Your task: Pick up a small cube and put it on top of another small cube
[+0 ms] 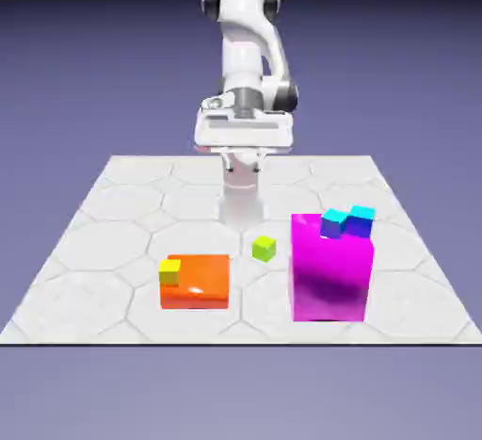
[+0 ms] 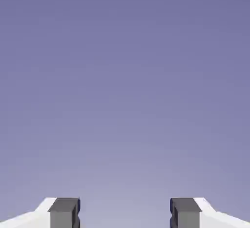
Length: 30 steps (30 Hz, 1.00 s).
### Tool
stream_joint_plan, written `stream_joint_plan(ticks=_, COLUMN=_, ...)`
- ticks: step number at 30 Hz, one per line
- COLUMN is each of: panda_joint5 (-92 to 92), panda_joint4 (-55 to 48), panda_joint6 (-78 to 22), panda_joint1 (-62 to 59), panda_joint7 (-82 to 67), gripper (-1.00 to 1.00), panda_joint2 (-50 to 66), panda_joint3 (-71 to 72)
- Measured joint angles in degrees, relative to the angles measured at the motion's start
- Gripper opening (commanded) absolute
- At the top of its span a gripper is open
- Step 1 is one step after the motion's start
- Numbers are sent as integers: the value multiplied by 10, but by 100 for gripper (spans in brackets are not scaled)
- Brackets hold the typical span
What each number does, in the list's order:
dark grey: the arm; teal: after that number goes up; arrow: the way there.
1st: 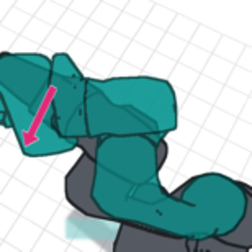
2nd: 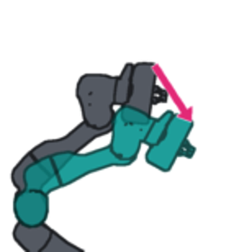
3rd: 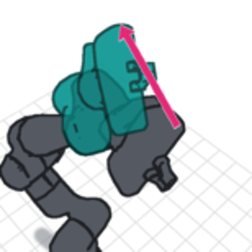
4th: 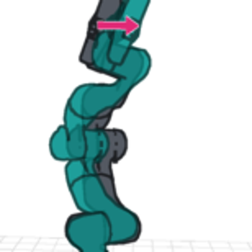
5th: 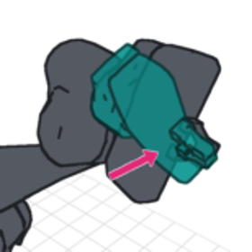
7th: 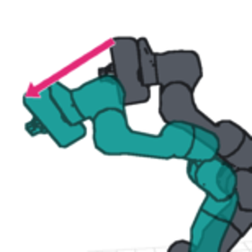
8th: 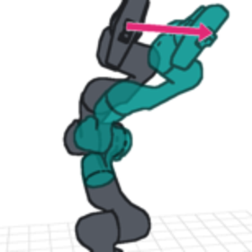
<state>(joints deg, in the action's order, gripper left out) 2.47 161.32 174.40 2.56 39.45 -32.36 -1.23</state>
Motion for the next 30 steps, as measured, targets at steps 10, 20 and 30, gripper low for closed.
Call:
stream_joint_plan(ticks=10, panda_joint5=205, panda_joint4=26, panda_joint6=33, panda_joint1=155, panda_joint7=-249, gripper=0, panda_joint2=25, panda_joint3=-102)
stream_joint_plan(ticks=20, panda_joint5=410, panda_joint4=53, panda_joint6=65, panda_joint1=310, panda_joint7=-498, gripper=0, panda_joint2=49, panda_joint3=-203)
stream_joint_plan(ticks=30, panda_joint5=615, panda_joint4=79, panda_joint6=98, panda_joint1=465, panda_joint7=-748, gripper=0, panda_joint2=74, panda_joint3=-305)
